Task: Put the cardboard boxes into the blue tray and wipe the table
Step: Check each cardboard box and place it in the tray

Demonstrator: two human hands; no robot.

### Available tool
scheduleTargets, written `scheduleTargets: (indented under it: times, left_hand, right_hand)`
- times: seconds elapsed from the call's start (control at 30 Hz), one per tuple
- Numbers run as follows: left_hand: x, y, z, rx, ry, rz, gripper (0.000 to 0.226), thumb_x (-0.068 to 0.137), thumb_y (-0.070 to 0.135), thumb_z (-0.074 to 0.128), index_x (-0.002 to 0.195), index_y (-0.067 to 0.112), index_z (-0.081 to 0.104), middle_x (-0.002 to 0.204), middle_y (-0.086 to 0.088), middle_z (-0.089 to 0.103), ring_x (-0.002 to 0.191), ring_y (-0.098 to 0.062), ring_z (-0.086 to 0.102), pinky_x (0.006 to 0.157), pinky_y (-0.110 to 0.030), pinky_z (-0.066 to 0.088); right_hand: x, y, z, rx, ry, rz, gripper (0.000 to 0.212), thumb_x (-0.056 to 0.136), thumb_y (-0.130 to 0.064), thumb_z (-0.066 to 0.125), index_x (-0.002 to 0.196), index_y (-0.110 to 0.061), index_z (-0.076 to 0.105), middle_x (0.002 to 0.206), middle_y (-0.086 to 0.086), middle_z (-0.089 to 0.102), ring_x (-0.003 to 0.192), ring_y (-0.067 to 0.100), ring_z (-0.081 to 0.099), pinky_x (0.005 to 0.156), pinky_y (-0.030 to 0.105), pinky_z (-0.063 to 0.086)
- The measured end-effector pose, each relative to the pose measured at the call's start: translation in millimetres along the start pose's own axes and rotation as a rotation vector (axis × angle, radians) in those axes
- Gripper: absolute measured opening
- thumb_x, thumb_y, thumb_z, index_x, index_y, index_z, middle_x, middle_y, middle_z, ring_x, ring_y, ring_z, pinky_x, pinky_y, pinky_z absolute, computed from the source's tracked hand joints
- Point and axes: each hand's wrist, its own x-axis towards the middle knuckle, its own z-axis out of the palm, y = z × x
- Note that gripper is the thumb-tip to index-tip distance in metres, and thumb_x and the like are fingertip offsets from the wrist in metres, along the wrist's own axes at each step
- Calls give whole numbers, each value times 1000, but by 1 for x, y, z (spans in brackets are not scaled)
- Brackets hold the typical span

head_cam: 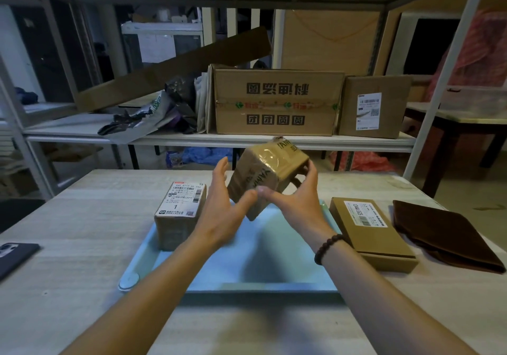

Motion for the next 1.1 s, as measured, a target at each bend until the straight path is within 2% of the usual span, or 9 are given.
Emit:
scheduleTargets:
  times: [0.1, 0.2, 0.27, 0.4, 0.53, 0.7, 0.83, 1.03, 1.1]
  left_hand:
    - [7, 6, -1, -205, 2, -198, 107, 66, 78, 56, 154, 33, 15, 152, 8, 34, 130, -5, 40, 112, -40, 29]
    - [11, 14, 1, -367, 50, -483, 99, 59, 94, 47, 135, 30, 43, 134, -3, 50, 124, -24, 47, 106, -44, 36]
    - [10, 17, -1, -589, -17, -680, 82, 64, 93, 45, 112, 27, 56, 118, -9, 55, 104, -33, 58, 91, -43, 44]
    - [8, 12, -8, -1044, -346, -872, 113, 63, 89, 56, 137, 5, 50, 136, -26, 56, 114, -49, 62, 106, -56, 41]
    - [9, 24, -9, -1246, -197, -752, 83, 80, 55, 67, 137, 1, 42, 128, -28, 57, 110, -42, 63, 92, -51, 53]
    - [16, 27, -6, -985, 101, -527, 55, 78, 16, 72, 130, 9, 54, 105, -10, 65, 106, -32, 63, 99, -54, 50]
    - [20, 19, -4, -811, 175, -394, 81, 68, -3, 79, 139, 15, 43, 117, -5, 66, 105, -24, 65, 88, -45, 55]
    - [7, 3, 5, 51, 119, 183, 106, 61, 15, 87, 143, 29, 22, 141, -3, 35, 131, -15, 43, 103, -34, 47]
    - [7, -3, 5, 286, 200, 345, 98, 65, 6, 81, 142, 21, 22, 140, -7, 31, 131, -17, 35, 105, -40, 43]
  right_hand:
    - [-4, -4, 4, -68, 0, -134, 114, 66, -21, 94, 151, -22, 17, 146, -6, 33, 128, 2, 39, 95, 2, 34]
    - [-7, -2, 8, -84, 6, -198, 113, 67, -15, 94, 147, -24, 15, 142, -6, 31, 119, -19, 35, 87, -8, 29]
    - [-9, 0, 10, -79, 11, -210, 112, 68, -16, 93, 145, -30, 13, 144, -6, 30, 127, -7, 35, 88, -10, 26]
    - [-15, 1, 15, -96, 1, -260, 112, 67, -17, 95, 139, -36, 12, 143, -7, 33, 127, -16, 31, 93, -7, 27]
    - [-15, 0, 15, -82, -57, -251, 118, 64, -29, 97, 147, -30, 12, 148, -8, 30, 137, -11, 29, 111, 10, 31]
    - [-16, 6, 5, 89, -82, -50, 128, 58, -72, 68, 158, -33, -1, 162, -8, 17, 148, 13, 22, 119, 40, 26]
    - [-8, 4, 3, 294, 25, 102, 118, 61, -72, 59, 159, -32, 7, 160, -5, 23, 144, 16, 31, 120, 50, 31]
    - [-3, -10, 9, 294, -65, 357, 67, 90, -68, 47, 145, -30, 43, 142, 2, 47, 132, 25, 46, 104, 51, 46]
    - [-4, -11, 8, 467, -126, 532, 76, 85, -78, 46, 139, -26, 53, 139, 11, 55, 123, 36, 58, 93, 55, 55]
